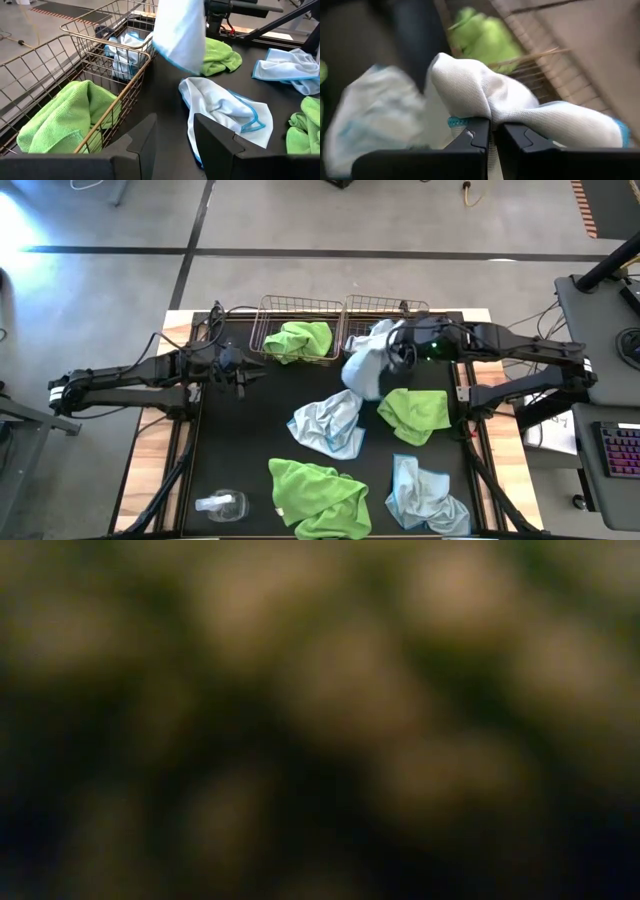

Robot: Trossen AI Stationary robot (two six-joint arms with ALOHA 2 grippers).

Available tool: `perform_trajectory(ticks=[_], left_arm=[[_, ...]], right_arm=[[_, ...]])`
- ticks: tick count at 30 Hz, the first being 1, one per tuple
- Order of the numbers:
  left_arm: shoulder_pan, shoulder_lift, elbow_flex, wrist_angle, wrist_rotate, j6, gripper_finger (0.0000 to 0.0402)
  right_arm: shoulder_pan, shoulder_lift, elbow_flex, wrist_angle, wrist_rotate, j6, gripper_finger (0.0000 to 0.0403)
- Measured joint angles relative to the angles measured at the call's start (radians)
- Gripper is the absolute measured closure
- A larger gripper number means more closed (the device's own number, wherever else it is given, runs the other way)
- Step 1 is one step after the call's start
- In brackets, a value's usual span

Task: Sort microfiber towel by color & place in baskets
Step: Put the white microfiber cloth into the right wire basket

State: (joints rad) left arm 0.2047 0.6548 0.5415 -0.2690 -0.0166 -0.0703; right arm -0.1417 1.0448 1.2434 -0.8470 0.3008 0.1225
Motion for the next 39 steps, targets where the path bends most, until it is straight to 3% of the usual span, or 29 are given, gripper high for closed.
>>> perform_trajectory(ticks=[8, 14, 28, 36, 39], left_arm=[[0.0, 0.0, 0.0, 0.04, -0.002, 0.023, 0.0288], [0.0, 0.0, 0.0, 0.062, -0.025, 0.036, 0.0288], [0.002, -0.001, 0.0, 0.087, -0.054, 0.089, 0.0288], [0.002, -0.001, 0.0, 0.089, -0.054, 0.089, 0.0288], [0.002, -0.001, 0.0, 0.088, -0.054, 0.089, 0.0288]], right_arm=[[-0.001, -0.001, 0.028, 0.035, 0.477, -0.061, 0.039], [-0.003, -0.006, 0.031, 0.15, 0.615, -0.166, 0.039], [-0.209, -0.002, 0.031, 0.264, 0.595, -0.195, 0.039], [-0.306, 0.005, 0.031, 0.29, 0.322, -0.129, 0.039], [-0.317, 0.021, 0.031, 0.288, 0.274, -0.123, 0.039]])
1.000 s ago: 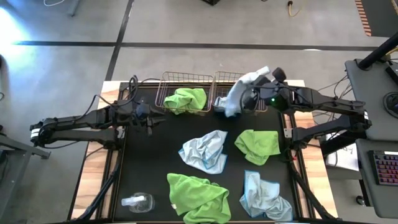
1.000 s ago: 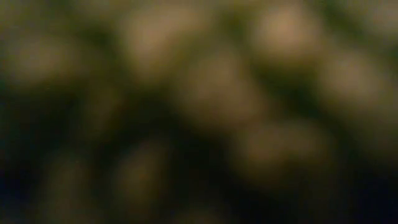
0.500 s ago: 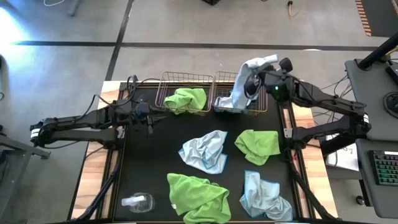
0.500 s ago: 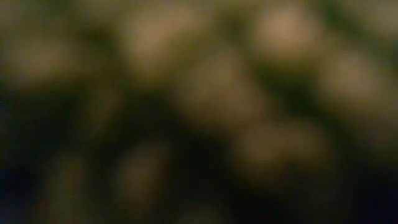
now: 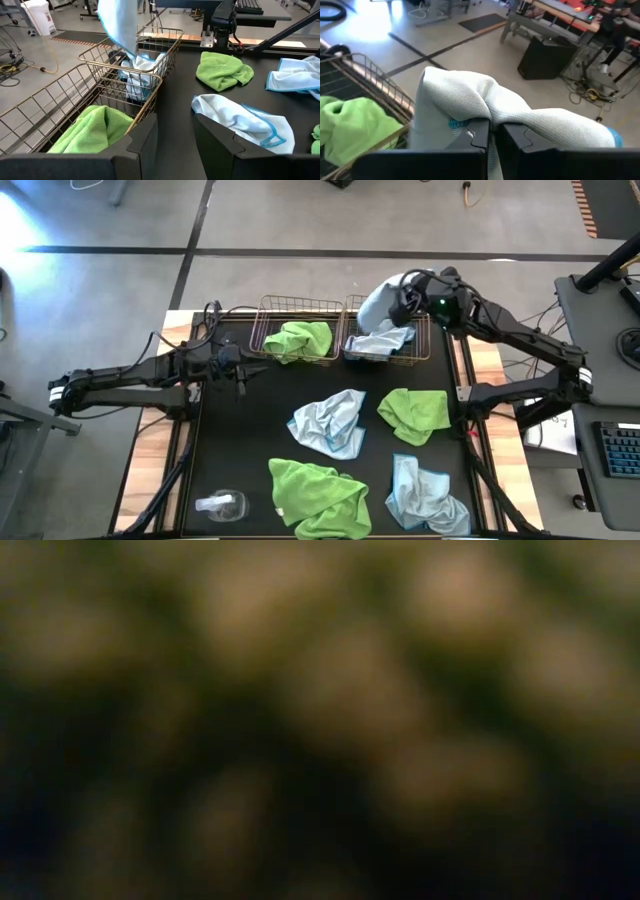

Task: Sort microfiber towel by color & place in baskets
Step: Put the white microfiber cloth into the right wire basket, then put the green microfiber cloth into the left wire basket

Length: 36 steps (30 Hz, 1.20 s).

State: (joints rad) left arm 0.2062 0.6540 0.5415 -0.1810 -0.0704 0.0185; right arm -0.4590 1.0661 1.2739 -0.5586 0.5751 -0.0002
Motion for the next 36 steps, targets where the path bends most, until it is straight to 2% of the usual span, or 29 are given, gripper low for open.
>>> perform_trajectory(ticks=[9, 21, 26, 28, 30, 36], left_arm=[[0.0, 0.0, 0.0, -0.003, 0.0, 0.0, 0.0288], [0.0, 0.0, 0.0, -0.006, 0.001, -0.001, 0.0288], [0.0, 0.0, 0.0, -0.006, 0.001, -0.001, 0.0288], [0.0, 0.001, 0.0, -0.006, 0.001, -0.002, 0.0288], [0.0, 0.0, 0.0, -0.006, 0.002, -0.011, 0.0288], [0.0, -0.002, 0.0, -0.006, 0.002, -0.027, 0.0288]], right_arm=[[-0.018, 0.041, 0.0, 0.002, -0.002, -0.047, 0.0381], [-0.018, 0.044, 0.0, -0.046, -0.008, -0.029, 0.0267], [-0.017, 0.042, 0.0, -0.155, -0.013, 0.021, 0.0254], [-0.017, 0.041, 0.0, -0.235, -0.054, 0.073, 0.0253], [-0.017, 0.042, 0.009, -0.348, -0.14, 0.146, 0.0253], [-0.017, 0.042, 0.027, -0.58, -0.496, 0.328, 0.0263]])
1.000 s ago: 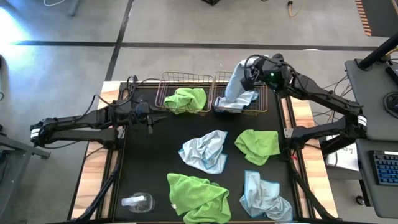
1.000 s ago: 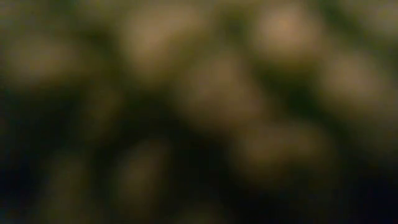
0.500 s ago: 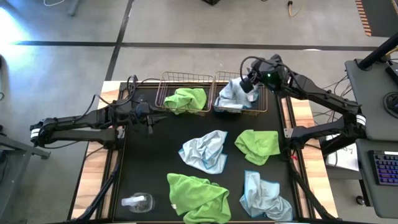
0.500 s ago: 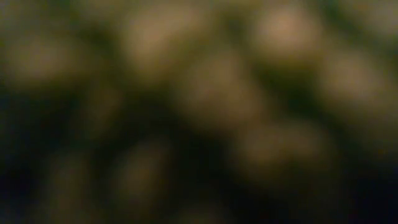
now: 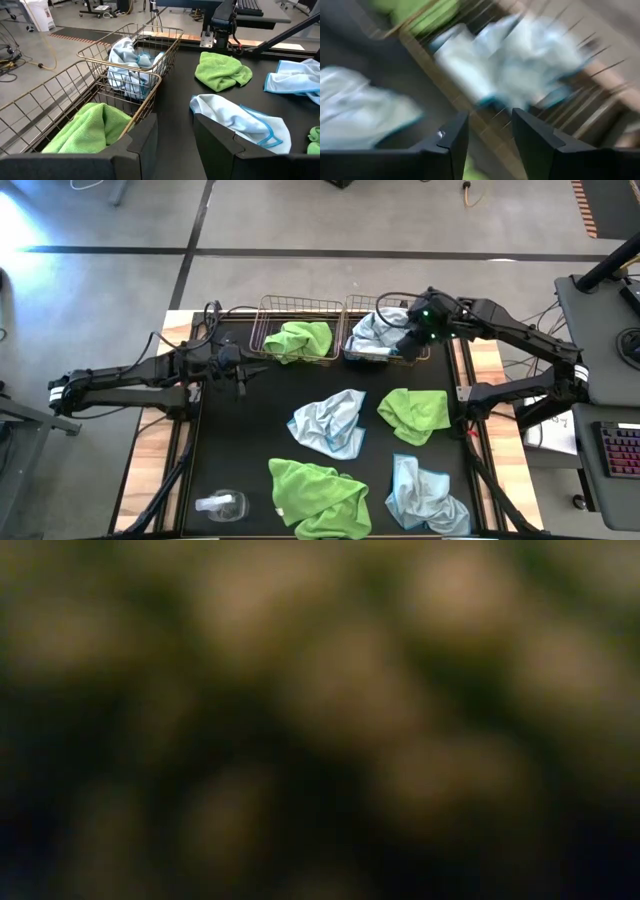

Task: Sort microfiber towel by color & place in baskets
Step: Put the green microfiber cloth into the left wire basket

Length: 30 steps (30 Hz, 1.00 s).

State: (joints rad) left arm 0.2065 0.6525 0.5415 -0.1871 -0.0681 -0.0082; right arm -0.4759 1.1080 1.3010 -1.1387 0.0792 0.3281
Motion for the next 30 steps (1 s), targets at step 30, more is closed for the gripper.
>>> perform_trajectory(ticks=[30], left_arm=[[0.0, 0.0, 0.0, -0.036, 0.0, -0.001, 0.0288]], right_arm=[[0.223, 0.008, -0.252, -0.163, -0.278, 0.136, 0.0275]])
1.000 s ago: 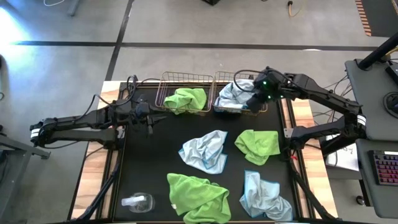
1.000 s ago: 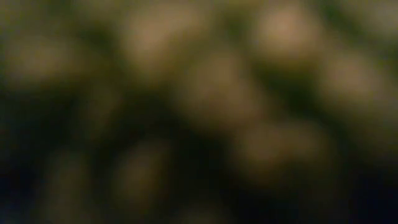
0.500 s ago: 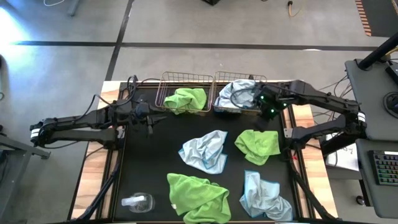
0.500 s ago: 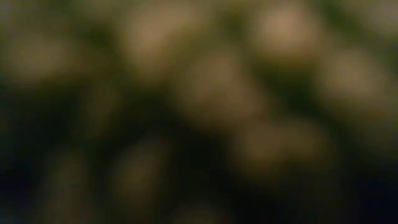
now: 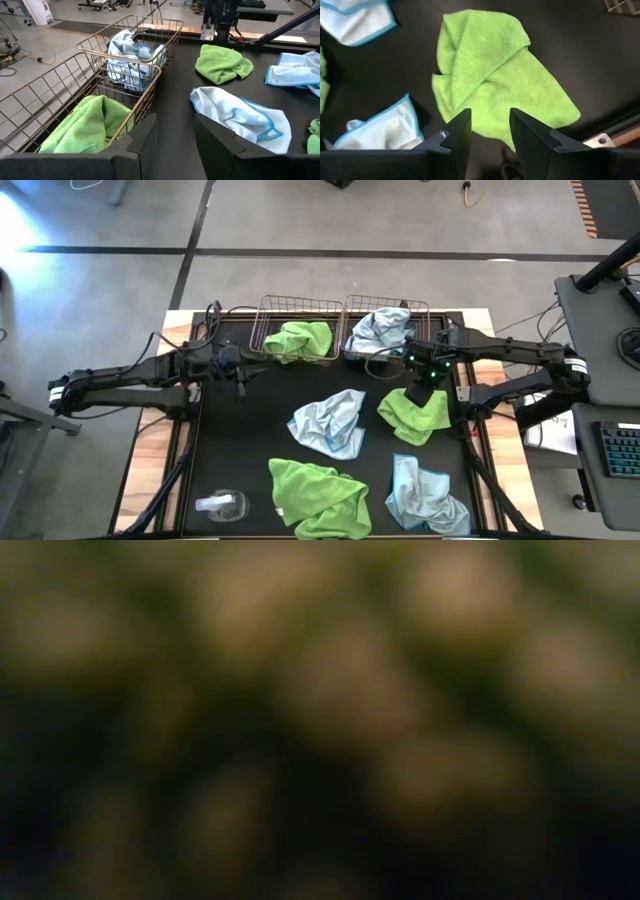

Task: Sort microfiber towel by color & place in baskets
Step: Put the green microfiber cloth into the left wire basket

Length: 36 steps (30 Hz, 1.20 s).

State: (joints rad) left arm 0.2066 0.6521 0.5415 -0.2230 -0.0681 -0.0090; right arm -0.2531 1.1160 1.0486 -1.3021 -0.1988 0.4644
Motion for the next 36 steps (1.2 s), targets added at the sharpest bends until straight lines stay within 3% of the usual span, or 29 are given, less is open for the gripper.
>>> perform_trajectory(ticks=[13, 36], left_arm=[[0.0, 0.0, 0.0, -0.004, 0.0, 0.0, 0.0288], [0.0, 0.0, 0.0, -0.014, 0.0, -0.001, 0.0288]], right_arm=[[0.0, 0.0, -0.22, 0.19, -0.012, 0.008, 0.0275], [0.0, 0.0, -0.444, 0.44, -0.015, 0.052, 0.0275]])
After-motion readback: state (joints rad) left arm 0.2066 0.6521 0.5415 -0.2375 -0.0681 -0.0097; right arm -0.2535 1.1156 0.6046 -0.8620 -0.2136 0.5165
